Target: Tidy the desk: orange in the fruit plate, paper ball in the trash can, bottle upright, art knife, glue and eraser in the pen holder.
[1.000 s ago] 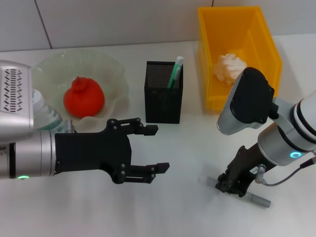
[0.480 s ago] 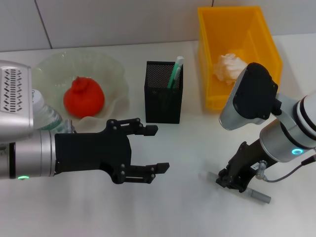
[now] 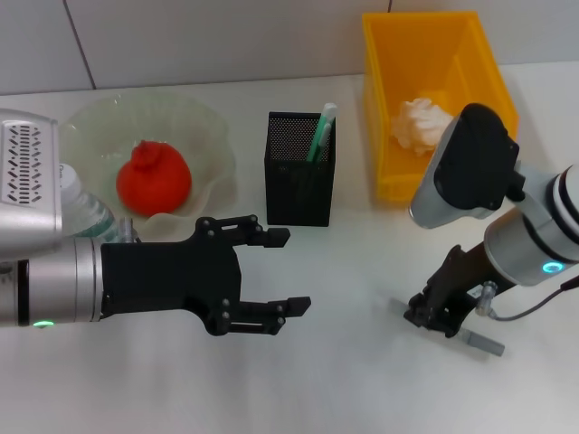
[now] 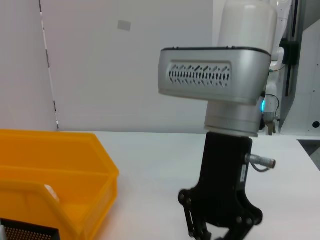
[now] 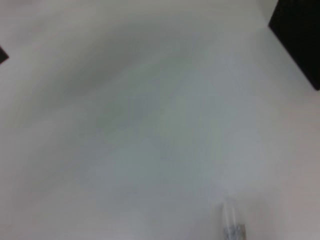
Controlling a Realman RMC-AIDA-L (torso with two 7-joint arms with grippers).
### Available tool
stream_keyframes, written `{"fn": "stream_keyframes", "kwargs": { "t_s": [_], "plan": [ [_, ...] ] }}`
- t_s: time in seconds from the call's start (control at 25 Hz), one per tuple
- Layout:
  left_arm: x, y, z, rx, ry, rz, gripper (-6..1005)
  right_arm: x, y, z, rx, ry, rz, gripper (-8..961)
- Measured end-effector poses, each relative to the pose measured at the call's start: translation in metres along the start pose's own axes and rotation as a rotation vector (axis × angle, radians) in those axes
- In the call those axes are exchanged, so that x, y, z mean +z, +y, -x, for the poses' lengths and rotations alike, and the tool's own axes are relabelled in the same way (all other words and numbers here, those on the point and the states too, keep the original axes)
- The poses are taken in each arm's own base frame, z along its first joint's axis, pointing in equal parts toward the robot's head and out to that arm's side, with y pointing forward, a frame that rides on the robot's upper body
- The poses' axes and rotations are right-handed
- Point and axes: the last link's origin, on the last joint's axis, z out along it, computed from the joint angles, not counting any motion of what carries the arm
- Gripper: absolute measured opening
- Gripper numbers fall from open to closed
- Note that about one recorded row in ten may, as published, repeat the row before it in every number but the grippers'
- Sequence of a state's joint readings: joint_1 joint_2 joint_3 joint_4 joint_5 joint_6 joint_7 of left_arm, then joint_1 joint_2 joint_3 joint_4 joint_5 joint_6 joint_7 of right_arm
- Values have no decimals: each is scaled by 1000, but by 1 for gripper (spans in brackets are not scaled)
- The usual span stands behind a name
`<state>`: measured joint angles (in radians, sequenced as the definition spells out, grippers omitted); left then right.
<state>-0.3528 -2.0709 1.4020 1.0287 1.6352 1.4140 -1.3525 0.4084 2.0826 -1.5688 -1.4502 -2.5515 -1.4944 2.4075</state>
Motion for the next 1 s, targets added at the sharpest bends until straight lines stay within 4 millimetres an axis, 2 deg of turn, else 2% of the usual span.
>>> {"fn": "stream_keyframes", "kwargs": {
  "t_s": [0.56, 0.76, 1.0],
  "plan": [
    [2, 0, 0, 3, -5, 0, 802, -41, -16, 0, 31, -87, -152, 111],
    [3, 0, 0, 3, -6, 4, 802, -63, -23, 5, 24, -145, -241, 112],
    [6, 1, 2, -5, -7, 12, 802, -73, -29, 12, 11, -204, -303, 111]
  ]
}}
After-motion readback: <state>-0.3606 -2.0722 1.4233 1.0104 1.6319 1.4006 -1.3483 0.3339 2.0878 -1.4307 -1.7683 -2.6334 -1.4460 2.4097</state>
